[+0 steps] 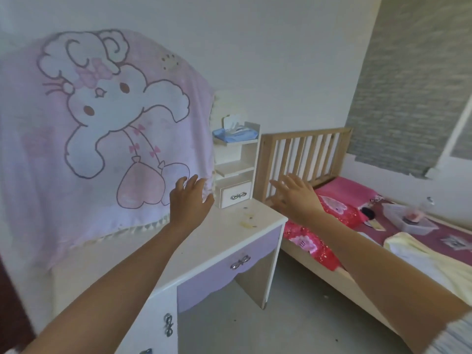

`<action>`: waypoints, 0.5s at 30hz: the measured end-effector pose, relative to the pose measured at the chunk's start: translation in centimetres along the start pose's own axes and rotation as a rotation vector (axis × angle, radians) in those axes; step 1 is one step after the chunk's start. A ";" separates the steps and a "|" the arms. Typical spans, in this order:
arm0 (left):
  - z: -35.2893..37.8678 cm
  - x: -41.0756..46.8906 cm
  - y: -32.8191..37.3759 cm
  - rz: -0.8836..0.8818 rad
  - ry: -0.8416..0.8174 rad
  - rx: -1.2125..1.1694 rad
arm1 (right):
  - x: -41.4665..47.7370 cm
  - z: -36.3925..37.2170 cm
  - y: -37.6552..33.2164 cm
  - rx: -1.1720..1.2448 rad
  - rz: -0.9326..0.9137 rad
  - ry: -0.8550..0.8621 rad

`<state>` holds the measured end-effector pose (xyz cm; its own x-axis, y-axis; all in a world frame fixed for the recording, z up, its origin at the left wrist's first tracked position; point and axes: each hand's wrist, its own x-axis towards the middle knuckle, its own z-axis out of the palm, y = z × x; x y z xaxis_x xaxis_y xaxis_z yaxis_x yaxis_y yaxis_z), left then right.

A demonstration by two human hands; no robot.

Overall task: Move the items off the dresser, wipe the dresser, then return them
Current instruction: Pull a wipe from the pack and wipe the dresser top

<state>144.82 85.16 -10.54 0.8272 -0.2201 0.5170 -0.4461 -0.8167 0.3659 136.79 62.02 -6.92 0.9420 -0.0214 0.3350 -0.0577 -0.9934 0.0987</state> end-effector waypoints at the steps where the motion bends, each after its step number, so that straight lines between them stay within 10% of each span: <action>1: 1.0 1.5 0.1 0.003 -0.004 -0.004 | 1.3 0.7 0.7 0.001 0.010 0.002; 15: 16.9 17.8 4.2 -0.020 -0.079 0.059 | 16.8 10.4 15.7 0.080 0.053 0.000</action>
<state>163.46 68.76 -12.90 0.8610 -0.2435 0.4465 -0.4107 -0.8508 0.3280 155.18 44.93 -9.45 0.9384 -0.0746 0.3374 -0.0811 -0.9967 0.0052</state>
